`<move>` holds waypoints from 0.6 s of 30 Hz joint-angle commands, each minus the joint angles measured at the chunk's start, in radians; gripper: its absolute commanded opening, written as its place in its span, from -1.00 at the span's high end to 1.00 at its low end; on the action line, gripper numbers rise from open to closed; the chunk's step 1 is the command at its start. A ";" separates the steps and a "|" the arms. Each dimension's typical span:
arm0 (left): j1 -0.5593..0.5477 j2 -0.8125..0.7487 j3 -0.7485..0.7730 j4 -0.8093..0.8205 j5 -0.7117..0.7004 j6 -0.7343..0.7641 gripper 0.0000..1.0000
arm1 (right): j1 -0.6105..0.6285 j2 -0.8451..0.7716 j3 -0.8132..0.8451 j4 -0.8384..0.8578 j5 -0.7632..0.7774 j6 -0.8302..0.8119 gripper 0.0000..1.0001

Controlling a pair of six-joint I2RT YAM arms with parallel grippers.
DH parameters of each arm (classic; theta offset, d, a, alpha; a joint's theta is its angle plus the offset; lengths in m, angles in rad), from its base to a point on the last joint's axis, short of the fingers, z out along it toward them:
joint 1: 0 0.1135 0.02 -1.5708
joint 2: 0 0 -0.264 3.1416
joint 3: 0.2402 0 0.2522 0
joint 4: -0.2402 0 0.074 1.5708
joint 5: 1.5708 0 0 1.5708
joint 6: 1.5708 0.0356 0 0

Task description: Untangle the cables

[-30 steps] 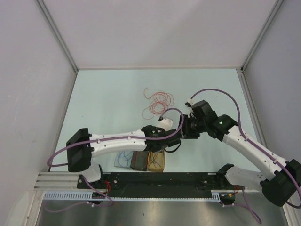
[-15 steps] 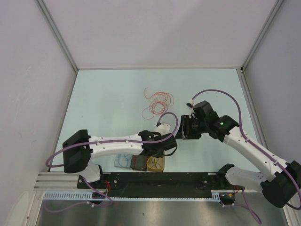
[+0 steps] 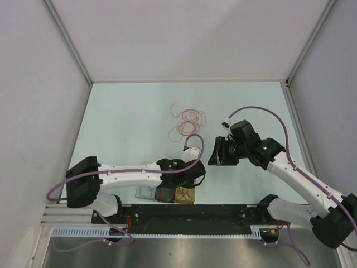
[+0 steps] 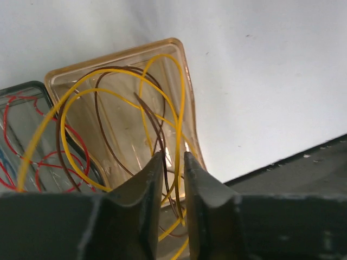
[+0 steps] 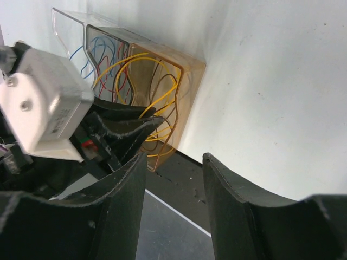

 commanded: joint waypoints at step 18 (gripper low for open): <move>0.132 -0.413 0.085 -0.200 -0.106 0.087 -0.71 | -0.102 0.188 0.144 0.187 -0.005 -0.061 -0.10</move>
